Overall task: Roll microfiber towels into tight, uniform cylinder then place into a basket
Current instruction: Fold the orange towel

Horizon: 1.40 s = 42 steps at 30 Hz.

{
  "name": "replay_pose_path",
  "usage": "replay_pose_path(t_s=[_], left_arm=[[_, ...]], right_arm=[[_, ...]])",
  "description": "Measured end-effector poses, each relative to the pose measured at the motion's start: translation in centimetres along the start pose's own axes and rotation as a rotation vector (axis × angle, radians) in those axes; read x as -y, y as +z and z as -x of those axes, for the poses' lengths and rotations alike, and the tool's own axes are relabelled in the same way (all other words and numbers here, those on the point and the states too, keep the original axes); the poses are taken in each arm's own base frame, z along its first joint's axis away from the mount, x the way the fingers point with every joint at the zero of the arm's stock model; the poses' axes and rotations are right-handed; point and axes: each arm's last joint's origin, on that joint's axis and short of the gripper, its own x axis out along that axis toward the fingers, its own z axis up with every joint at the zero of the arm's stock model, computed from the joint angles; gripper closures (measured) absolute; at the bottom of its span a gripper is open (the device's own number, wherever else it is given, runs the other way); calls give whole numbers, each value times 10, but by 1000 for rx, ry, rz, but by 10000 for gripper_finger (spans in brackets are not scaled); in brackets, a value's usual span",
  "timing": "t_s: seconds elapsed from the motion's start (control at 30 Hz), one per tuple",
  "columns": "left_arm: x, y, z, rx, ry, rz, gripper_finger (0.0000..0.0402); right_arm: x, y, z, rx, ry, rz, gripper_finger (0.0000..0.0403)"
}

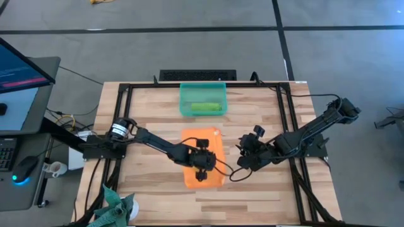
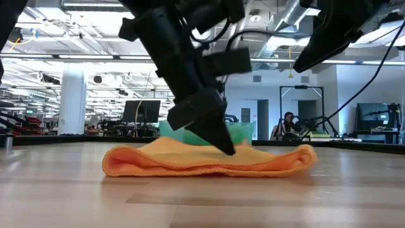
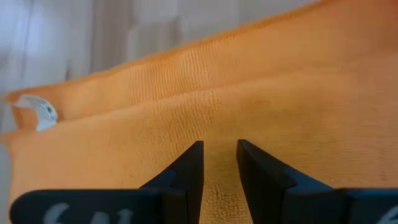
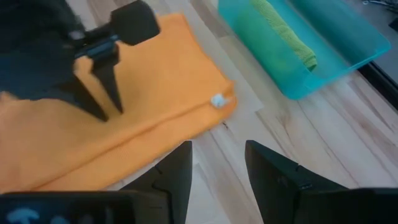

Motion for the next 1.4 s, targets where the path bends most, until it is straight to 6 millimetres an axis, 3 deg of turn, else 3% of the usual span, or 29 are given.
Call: replay_pose_path(t_s=[0.2,0.5,0.73,0.9,1.13,1.4], left_arm=[[2,8,17,-30,71,4,311],[8,6,85,-89,260,72,311],[0,-31,120,-38,328,198,311],[-9,-46,131,95,193,238,311],[3,-30,148,302,-35,116,311],[32,-8,184,485,88,-133,311]], right_arm=[[-1,1,0,7,6,-8,232],[-4,4,0,36,31,-41,232],[-5,6,0,53,47,-60,232],[-6,7,0,62,54,-69,232],[-8,8,1,71,67,-75,232],[-31,1,22,132,225,-39,232]])
